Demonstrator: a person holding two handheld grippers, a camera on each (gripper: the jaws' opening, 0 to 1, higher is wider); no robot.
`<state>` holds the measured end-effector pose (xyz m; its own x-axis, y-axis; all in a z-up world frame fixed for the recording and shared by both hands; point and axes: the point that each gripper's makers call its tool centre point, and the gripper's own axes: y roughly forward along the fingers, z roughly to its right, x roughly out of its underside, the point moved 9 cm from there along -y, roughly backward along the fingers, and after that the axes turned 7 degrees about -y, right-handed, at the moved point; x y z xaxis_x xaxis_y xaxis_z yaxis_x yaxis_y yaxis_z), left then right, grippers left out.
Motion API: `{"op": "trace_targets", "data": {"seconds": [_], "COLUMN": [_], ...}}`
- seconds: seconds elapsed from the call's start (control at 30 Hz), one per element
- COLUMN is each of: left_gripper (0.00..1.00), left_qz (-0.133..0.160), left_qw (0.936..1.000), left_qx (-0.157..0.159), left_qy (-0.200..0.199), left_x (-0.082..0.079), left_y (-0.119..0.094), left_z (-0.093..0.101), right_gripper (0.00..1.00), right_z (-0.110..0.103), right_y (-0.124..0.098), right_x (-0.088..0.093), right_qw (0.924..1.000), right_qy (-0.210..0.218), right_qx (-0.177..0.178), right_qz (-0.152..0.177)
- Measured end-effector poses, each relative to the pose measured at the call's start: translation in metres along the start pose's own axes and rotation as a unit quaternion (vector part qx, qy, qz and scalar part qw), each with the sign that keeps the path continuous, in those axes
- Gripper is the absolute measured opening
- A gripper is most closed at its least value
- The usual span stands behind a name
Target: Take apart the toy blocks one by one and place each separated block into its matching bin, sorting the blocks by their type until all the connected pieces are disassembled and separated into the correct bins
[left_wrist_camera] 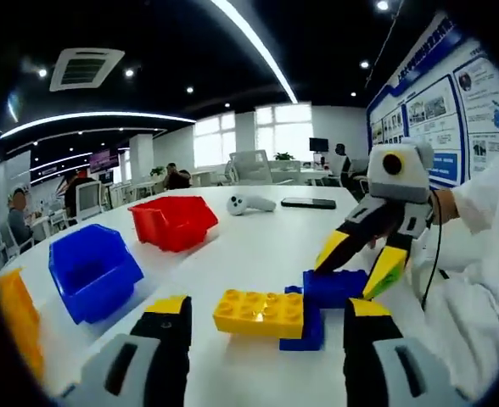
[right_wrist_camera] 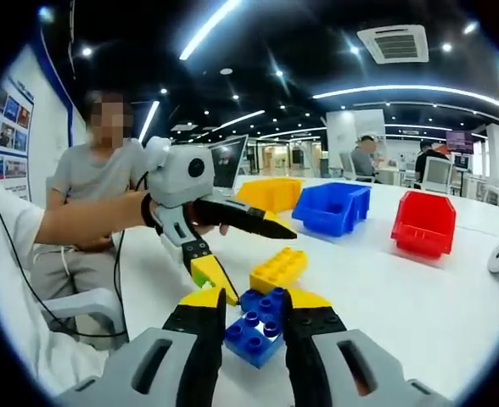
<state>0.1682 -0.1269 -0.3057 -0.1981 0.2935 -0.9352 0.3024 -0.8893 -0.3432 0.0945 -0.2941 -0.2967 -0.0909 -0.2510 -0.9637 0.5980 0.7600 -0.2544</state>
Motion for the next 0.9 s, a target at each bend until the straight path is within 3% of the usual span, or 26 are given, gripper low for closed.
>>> {"op": "trace_targets", "data": {"seconds": [0.2, 0.53, 0.7, 0.8, 0.9], "left_gripper": [0.56, 0.55, 0.46, 0.46, 0.45], "left_qz": [-0.011, -0.011, -0.006, -0.007, -0.016], "left_qw": [0.9999, 0.9996, 0.9989, 0.9996, 0.9983], "left_qx": [0.003, 0.009, 0.005, -0.009, -0.011], "left_qy": [-0.011, -0.024, -0.046, -0.027, -0.054], "left_x": [0.007, 0.006, 0.006, 0.003, 0.004], "left_y": [0.007, 0.006, 0.002, 0.002, 0.002], "left_z": [-0.004, 0.0, -0.006, -0.001, -0.003], "right_gripper": [0.28, 0.29, 0.29, 0.29, 0.29], "right_z": [-0.001, -0.005, -0.008, -0.01, -0.011], "right_y": [0.0, 0.0, -0.002, -0.003, -0.004], "right_x": [0.0, 0.0, 0.0, 0.0, 0.0], "right_qw": [1.0, 1.0, 1.0, 1.0, 1.0], "right_qy": [0.002, 0.002, 0.003, 0.004, -0.002], "right_qx": [-0.001, -0.005, -0.005, -0.006, -0.006], "right_qz": [0.001, 0.003, 0.004, 0.004, 0.002]}}
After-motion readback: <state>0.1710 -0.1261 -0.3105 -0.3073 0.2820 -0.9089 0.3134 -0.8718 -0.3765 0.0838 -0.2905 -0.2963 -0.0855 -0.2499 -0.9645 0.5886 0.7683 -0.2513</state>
